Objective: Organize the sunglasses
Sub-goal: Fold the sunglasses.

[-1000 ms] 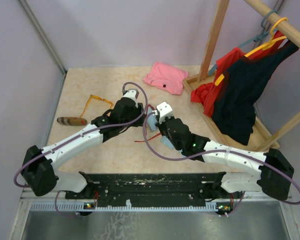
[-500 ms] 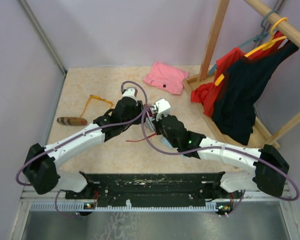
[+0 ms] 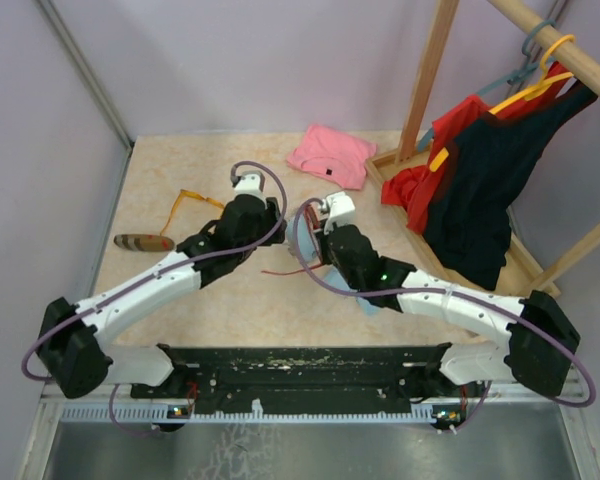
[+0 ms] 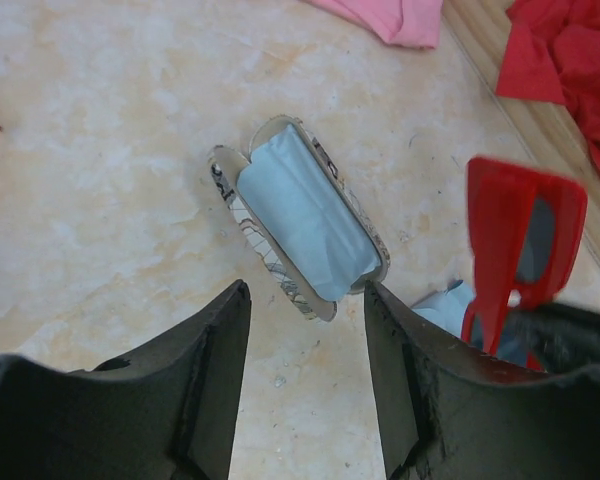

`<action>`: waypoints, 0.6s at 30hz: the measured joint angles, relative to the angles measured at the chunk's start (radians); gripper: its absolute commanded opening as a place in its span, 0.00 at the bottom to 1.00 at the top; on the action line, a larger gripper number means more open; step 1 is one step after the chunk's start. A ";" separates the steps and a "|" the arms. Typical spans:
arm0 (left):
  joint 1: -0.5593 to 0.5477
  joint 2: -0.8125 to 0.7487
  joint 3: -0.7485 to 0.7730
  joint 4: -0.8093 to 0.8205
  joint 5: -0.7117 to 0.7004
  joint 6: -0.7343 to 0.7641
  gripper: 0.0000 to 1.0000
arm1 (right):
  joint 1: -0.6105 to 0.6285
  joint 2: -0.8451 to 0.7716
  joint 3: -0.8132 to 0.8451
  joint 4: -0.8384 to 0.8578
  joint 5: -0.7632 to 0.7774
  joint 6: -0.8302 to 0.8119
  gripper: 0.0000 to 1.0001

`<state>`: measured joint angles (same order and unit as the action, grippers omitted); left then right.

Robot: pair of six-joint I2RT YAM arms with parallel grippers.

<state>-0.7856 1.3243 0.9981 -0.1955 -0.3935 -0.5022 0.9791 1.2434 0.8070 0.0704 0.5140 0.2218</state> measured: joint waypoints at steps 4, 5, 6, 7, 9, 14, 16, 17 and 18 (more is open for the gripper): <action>0.000 -0.128 -0.038 0.008 -0.013 0.072 0.55 | -0.129 -0.018 -0.001 -0.031 0.019 0.054 0.00; 0.000 -0.161 -0.046 0.013 -0.004 0.095 0.54 | -0.156 -0.021 0.000 -0.039 0.026 0.069 0.00; 0.000 -0.193 -0.055 0.021 0.011 0.122 0.53 | -0.184 -0.022 0.005 -0.054 0.032 0.080 0.00; 0.000 -0.222 -0.065 0.034 0.035 0.151 0.52 | -0.204 -0.021 0.015 -0.076 0.037 0.090 0.00; 0.000 -0.265 -0.088 0.063 0.096 0.207 0.48 | -0.245 -0.011 0.053 -0.115 0.042 0.113 0.00; -0.008 -0.288 -0.156 0.110 0.248 0.294 0.32 | -0.316 0.019 0.188 -0.172 0.019 0.158 0.00; -0.016 -0.269 -0.170 0.115 0.277 0.306 0.25 | -0.325 0.026 0.227 -0.185 0.003 0.169 0.00; -0.023 -0.253 -0.174 0.119 0.286 0.310 0.20 | -0.328 0.028 0.243 -0.191 -0.005 0.174 0.00; -0.028 -0.237 -0.175 0.124 0.288 0.313 0.15 | -0.328 0.028 0.252 -0.193 -0.018 0.179 0.00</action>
<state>-0.8135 1.0870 0.8227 -0.0719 -0.1059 -0.1894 0.6510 1.2713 1.0592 -0.1230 0.4965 0.4011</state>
